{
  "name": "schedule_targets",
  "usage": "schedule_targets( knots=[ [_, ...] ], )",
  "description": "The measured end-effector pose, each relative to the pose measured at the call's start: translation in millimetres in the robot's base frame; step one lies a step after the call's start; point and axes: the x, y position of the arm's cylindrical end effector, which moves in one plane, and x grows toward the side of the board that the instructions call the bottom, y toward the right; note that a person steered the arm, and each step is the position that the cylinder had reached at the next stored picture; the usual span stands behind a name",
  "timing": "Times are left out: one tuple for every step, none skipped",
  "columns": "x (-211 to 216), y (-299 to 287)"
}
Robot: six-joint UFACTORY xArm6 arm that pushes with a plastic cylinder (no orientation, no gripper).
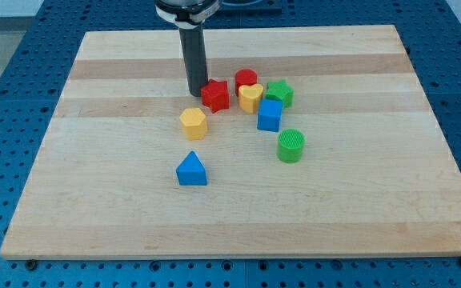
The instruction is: Move the yellow hexagon to the group of blocks
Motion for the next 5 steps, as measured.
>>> schedule_targets(
  knots=[
    [5, 0],
    [6, -2],
    [6, -31],
    [25, -65],
    [59, -80]
  ],
)
